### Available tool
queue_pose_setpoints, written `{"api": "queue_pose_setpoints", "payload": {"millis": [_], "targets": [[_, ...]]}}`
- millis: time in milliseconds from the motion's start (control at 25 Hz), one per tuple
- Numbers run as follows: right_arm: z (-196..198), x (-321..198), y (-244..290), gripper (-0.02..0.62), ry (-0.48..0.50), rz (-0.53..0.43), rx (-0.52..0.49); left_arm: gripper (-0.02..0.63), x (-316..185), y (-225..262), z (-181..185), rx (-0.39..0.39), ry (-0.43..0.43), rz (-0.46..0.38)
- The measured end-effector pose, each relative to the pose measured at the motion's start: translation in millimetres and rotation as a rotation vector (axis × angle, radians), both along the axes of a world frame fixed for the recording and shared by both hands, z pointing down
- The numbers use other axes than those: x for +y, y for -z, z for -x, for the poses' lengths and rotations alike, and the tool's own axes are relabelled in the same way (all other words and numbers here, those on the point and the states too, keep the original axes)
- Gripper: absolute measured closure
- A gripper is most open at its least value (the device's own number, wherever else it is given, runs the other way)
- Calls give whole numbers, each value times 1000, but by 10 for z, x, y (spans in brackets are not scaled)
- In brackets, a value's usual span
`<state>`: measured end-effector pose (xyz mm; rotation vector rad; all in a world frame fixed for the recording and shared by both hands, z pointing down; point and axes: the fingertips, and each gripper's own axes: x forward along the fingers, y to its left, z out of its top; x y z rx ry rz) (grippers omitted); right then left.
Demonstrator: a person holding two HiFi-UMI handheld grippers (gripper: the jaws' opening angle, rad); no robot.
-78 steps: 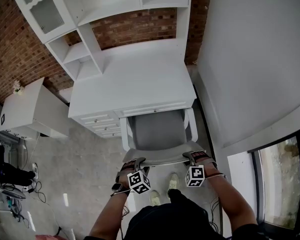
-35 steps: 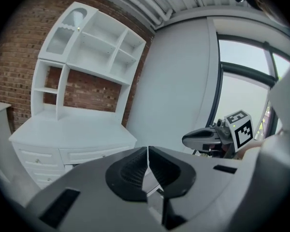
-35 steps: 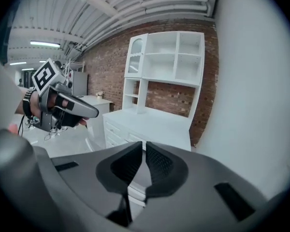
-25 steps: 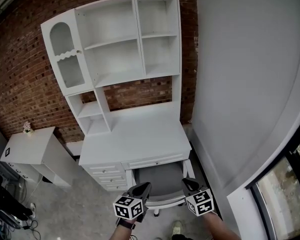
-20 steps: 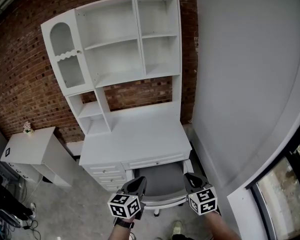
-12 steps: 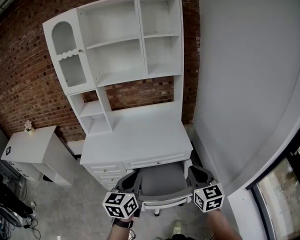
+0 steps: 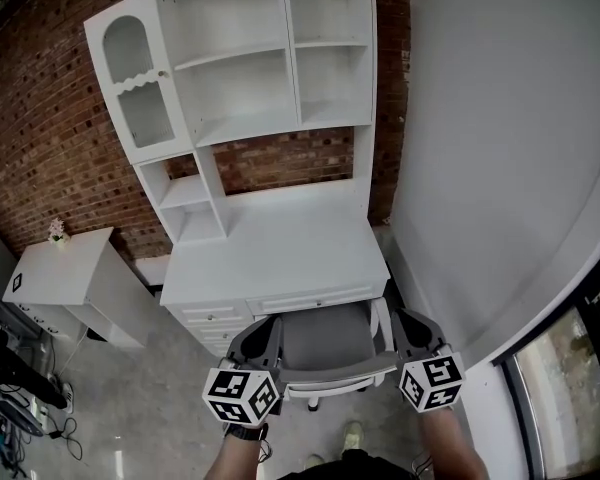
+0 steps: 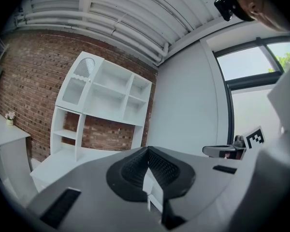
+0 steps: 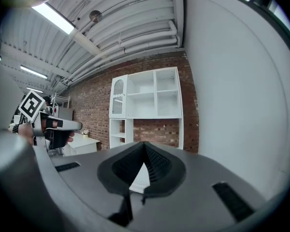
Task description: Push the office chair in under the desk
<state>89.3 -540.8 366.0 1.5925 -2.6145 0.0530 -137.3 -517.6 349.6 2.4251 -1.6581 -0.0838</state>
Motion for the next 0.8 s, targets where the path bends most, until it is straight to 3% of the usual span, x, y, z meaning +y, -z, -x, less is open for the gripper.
{"api": "queue_pose_setpoints", "payload": {"millis": [800], "targets": [[60, -82, 35, 591, 10, -18, -13, 600, -29, -2, 63, -13, 15, 5]]}}
